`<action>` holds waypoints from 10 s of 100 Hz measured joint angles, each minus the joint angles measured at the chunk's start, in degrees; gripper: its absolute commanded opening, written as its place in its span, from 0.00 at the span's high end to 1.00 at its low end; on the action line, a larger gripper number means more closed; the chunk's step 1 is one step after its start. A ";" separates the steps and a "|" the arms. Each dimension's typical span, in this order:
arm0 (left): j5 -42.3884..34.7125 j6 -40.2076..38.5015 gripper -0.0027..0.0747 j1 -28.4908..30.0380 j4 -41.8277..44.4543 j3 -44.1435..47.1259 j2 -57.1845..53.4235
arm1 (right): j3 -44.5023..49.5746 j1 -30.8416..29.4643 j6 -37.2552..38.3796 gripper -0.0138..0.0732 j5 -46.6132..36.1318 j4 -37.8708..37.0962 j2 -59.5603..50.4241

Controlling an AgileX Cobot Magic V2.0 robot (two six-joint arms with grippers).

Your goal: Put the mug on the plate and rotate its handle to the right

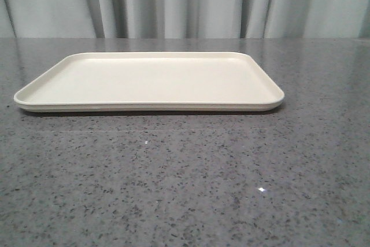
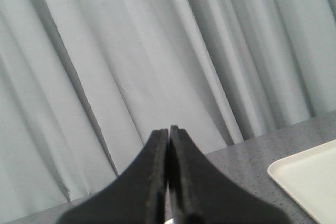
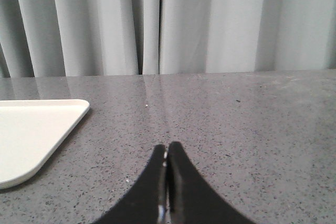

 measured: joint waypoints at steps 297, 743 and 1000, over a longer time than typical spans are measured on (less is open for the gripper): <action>54.09 -4.75 0.73 0.00 -38.28 -52.11 21.94 | -48.69 0.14 -0.35 0.40 14.72 1.43 21.01; 81.61 -4.68 0.99 0.00 -3.11 -58.75 69.85 | -68.67 3.50 -0.45 0.40 38.74 -9.61 37.35; 75.94 4.86 0.99 -24.25 -28.20 -91.88 100.98 | -68.67 3.50 -0.45 0.40 39.91 -9.74 37.35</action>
